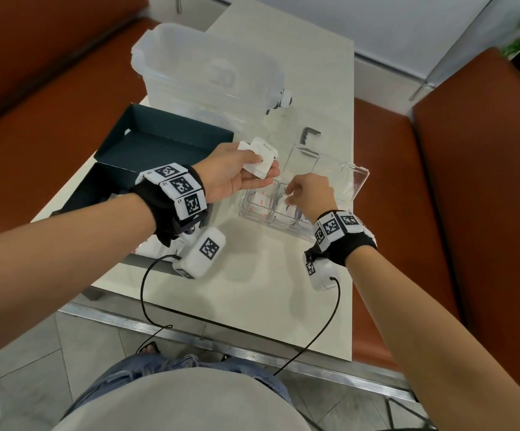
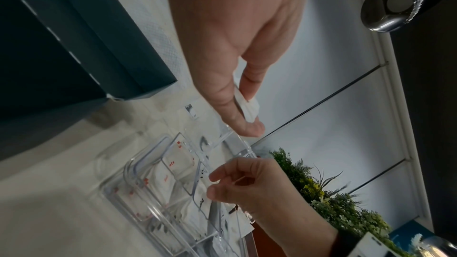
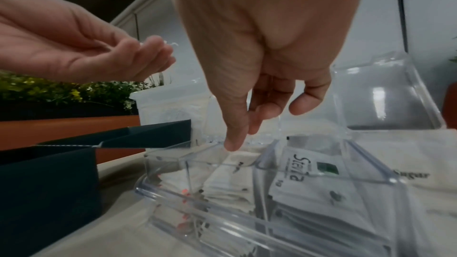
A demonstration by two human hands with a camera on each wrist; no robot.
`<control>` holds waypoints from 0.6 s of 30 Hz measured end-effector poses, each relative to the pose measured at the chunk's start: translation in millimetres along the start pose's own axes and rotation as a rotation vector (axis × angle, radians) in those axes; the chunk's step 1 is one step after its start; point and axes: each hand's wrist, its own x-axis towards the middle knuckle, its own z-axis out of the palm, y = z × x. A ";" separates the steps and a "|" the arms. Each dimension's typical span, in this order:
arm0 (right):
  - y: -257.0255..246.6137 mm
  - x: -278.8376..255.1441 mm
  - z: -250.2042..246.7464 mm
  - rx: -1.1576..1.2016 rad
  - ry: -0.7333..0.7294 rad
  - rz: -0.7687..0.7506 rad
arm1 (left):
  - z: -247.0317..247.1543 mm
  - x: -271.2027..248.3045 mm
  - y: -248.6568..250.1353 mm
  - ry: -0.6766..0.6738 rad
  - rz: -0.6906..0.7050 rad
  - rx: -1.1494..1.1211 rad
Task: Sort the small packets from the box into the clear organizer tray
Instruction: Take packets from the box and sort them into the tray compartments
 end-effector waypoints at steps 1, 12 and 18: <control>-1.7 -1.0 0.2 -0.034 -0.015 -0.015 | -0.2 0.0 0.1 0.001 -0.001 -0.003; -0.2 -7.5 9.2 -0.252 -0.120 -0.022 | -1.5 0.0 1.7 -0.004 -0.023 -0.017; -5.4 -7.3 8.0 -0.270 -0.137 -0.009 | -1.2 0.4 2.0 -0.002 -0.030 -0.020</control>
